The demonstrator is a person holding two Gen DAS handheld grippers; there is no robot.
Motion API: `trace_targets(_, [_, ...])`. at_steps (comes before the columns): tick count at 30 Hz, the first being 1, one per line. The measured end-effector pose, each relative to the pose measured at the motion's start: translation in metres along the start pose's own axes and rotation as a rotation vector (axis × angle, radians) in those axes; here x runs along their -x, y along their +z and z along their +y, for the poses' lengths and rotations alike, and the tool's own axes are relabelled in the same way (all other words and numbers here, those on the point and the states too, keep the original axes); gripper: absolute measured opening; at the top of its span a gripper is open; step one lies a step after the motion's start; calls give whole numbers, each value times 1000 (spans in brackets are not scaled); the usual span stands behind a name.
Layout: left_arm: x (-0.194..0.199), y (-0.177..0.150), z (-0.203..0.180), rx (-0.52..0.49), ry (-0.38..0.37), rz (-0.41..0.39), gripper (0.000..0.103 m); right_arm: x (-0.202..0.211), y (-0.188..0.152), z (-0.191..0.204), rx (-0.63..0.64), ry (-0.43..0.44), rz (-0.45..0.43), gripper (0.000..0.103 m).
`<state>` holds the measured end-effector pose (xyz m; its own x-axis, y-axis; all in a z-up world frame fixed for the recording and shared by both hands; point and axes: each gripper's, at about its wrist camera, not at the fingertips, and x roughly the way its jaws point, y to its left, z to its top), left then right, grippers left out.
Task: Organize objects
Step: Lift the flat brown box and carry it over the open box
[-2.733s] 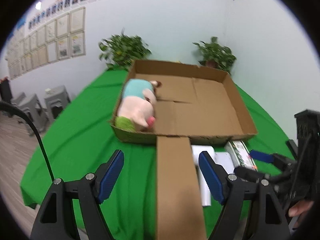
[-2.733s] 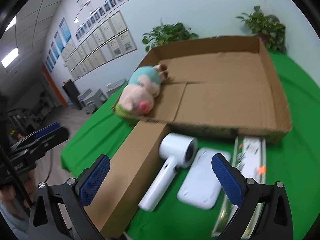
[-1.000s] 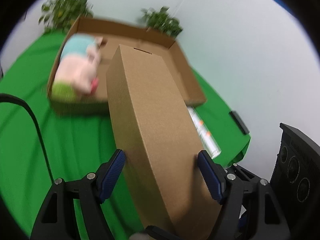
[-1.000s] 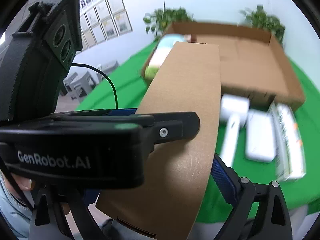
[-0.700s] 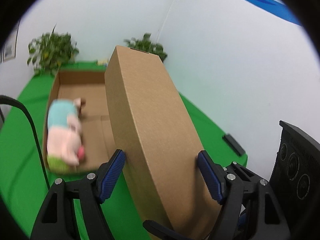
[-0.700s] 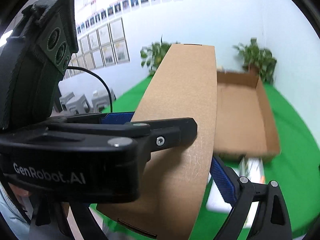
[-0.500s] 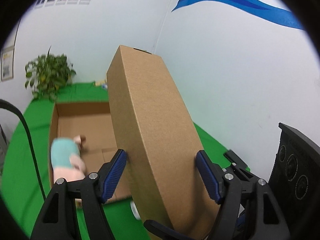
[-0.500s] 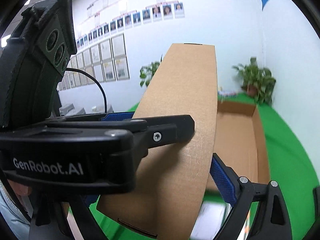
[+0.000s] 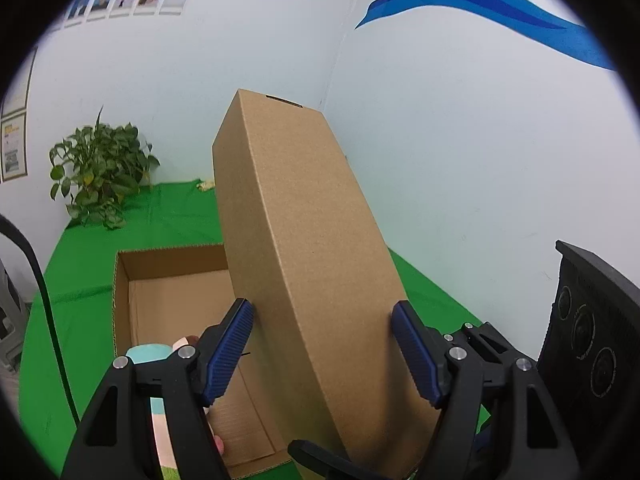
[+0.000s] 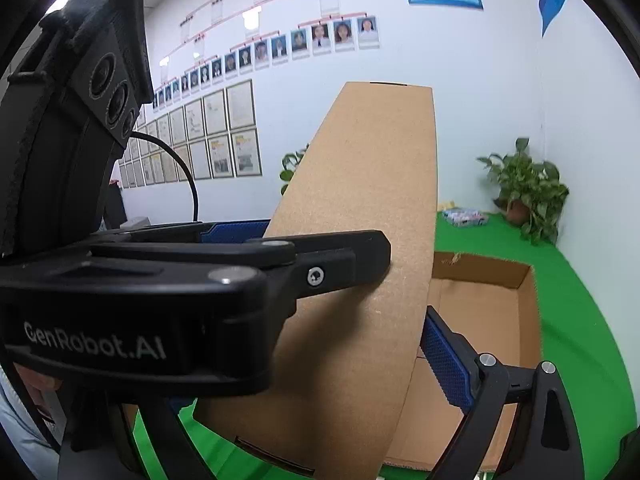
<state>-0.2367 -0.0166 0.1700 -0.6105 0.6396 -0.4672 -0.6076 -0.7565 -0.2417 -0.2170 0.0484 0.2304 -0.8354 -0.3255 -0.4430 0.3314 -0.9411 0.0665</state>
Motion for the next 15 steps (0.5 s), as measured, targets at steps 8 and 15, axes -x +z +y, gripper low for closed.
trace_targets(8, [-69, -46, 54, 91, 16, 157, 72, -105, -30, -31, -72, 43, 152, 93])
trace_targets(15, [-120, -91, 89, 165, 40, 310, 60, -187, -84, -47, -150, 84, 271, 93])
